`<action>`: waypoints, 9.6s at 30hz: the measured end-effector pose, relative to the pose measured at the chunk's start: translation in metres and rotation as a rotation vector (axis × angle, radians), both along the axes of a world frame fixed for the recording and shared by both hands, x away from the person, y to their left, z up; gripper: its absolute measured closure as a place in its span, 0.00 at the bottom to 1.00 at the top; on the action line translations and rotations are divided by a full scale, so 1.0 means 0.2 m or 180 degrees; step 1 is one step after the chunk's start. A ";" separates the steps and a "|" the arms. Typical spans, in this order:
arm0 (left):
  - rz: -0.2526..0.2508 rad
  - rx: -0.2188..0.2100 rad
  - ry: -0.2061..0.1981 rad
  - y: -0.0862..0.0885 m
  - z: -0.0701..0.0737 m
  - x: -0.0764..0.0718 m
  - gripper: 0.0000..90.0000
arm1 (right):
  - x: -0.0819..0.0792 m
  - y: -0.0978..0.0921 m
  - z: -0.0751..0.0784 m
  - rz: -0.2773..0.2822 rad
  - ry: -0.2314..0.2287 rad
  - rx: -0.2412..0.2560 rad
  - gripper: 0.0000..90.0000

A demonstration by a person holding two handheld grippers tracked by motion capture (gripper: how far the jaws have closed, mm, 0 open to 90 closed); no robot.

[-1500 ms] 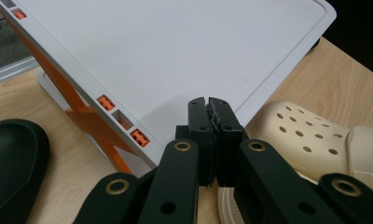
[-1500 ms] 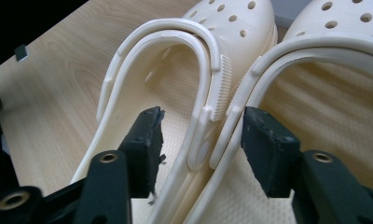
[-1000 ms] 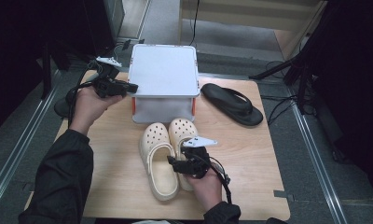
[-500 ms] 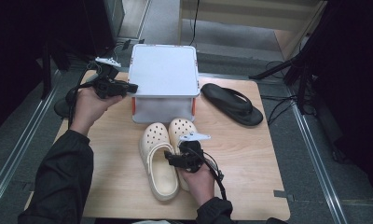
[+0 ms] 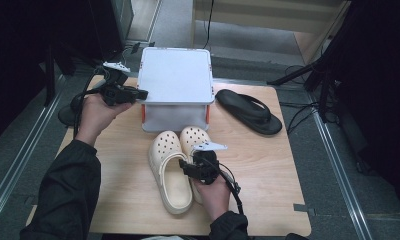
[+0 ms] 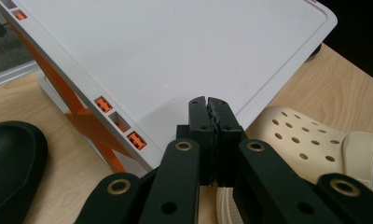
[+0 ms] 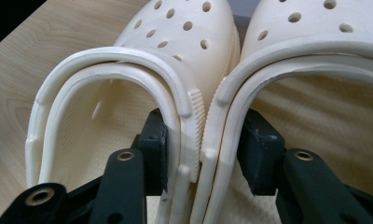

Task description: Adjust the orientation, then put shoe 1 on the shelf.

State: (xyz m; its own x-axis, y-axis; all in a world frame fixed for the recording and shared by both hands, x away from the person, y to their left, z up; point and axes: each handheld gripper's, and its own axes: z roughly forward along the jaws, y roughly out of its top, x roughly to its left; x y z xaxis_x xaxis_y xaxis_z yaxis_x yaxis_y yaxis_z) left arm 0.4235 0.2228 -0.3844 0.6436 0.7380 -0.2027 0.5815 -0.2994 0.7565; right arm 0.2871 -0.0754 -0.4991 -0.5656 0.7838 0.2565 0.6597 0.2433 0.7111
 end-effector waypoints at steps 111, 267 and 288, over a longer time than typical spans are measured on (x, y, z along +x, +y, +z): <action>0.0010 -0.0026 -0.0022 -0.02 -0.01 0.00 1.00 | 0.61 0.19 0.14 -0.0201 -0.0145 -0.0162 0.57; 0.0088 -0.0063 -0.0046 -0.02 -0.01 -0.01 1.00 | 0.21 0.11 0.08 0.0426 -0.0135 0.0090 1.00; 0.0089 -0.0054 -0.0054 -0.02 -0.01 -0.02 1.00 | 0.09 -0.16 0.01 0.0290 -0.0172 -0.0015 1.00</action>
State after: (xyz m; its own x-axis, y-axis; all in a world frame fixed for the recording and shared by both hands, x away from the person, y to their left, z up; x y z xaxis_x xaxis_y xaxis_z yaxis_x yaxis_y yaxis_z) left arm 0.4204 0.2187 -0.3873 0.6262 0.7523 -0.2047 0.5765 -0.2701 0.7712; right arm 0.3054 -0.1073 -0.4979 -0.6475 0.7295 0.2203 0.5955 0.3040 0.7437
